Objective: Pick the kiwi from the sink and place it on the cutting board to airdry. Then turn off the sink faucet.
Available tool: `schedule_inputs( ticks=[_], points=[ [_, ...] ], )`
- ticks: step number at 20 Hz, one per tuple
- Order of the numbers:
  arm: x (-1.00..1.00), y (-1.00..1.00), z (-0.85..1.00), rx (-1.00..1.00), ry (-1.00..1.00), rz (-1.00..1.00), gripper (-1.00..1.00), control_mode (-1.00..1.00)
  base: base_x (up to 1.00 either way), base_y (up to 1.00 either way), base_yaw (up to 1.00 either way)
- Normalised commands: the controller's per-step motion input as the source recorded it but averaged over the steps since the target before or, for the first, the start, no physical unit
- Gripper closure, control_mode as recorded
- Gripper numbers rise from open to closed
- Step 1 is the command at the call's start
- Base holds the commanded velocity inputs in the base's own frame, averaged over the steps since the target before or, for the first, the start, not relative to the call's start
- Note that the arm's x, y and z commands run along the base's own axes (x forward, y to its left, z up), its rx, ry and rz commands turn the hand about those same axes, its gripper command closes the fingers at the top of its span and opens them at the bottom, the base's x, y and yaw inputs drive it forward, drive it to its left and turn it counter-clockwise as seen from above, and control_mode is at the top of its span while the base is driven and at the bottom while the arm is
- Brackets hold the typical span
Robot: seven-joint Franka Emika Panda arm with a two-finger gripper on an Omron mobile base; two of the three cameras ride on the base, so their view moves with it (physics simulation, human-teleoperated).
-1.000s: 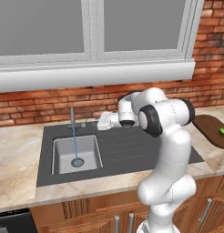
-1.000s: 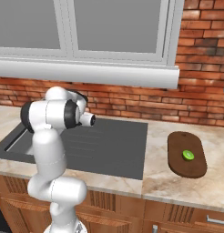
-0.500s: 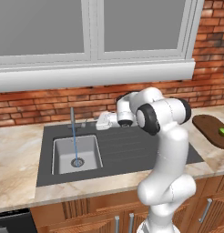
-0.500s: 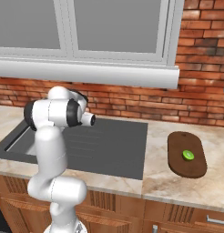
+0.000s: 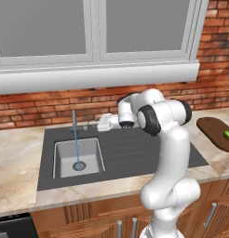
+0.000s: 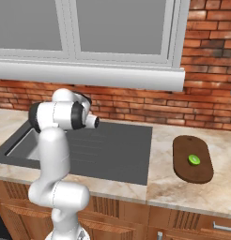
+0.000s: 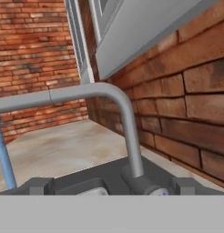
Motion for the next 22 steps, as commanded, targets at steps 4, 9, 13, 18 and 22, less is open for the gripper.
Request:
schedule_inputs(
  ticks=[4, 9, 13, 18, 22],
  points=[
    [0.16, 0.00, -0.10, 0.00, 0.01, 0.04, -1.00, -1.00, 0.00, 0.00, 0.00],
    [0.13, 0.04, -0.10, 0.00, 0.00, 0.03, -1.00, -1.00, 0.00, 0.00, 0.00],
    [0.11, 0.05, -0.10, 0.00, 0.00, 0.03, -1.00, -1.00, 0.00, 0.00, 0.00],
    [0.11, 0.14, -0.17, 0.00, 0.00, 0.01, -1.00, -1.00, 0.00, 0.00, 0.00],
    [0.18, 0.09, -0.22, 0.00, -0.02, 0.00, -1.00, -1.00, 0.00, 0.00, 0.00]
  ],
)
